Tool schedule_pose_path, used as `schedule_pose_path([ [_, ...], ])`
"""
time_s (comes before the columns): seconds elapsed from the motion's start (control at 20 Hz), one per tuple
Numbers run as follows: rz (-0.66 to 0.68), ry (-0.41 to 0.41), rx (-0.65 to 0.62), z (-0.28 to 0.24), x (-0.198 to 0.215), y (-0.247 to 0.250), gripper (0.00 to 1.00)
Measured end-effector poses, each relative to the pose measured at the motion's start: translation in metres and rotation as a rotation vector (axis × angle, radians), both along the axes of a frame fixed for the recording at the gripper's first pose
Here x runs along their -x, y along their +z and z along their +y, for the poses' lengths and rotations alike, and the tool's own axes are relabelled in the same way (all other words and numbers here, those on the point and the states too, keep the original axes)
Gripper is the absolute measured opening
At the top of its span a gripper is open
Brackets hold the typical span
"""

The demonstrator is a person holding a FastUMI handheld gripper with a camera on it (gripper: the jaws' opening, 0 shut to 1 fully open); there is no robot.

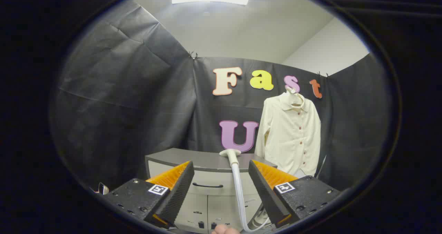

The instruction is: Iron the clothes twice with a garment steamer, once on the left side and once on the right side.

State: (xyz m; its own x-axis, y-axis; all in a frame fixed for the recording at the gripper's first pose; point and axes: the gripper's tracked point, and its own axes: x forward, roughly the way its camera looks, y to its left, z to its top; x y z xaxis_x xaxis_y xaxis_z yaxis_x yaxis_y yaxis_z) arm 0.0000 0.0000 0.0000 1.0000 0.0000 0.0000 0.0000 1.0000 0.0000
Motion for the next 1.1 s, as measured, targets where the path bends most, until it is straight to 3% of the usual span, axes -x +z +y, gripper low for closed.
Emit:
schedule_pose_path([
  [1.1, 0.036, 0.003, -0.045, -0.006, -0.010, -0.019, 0.96],
])
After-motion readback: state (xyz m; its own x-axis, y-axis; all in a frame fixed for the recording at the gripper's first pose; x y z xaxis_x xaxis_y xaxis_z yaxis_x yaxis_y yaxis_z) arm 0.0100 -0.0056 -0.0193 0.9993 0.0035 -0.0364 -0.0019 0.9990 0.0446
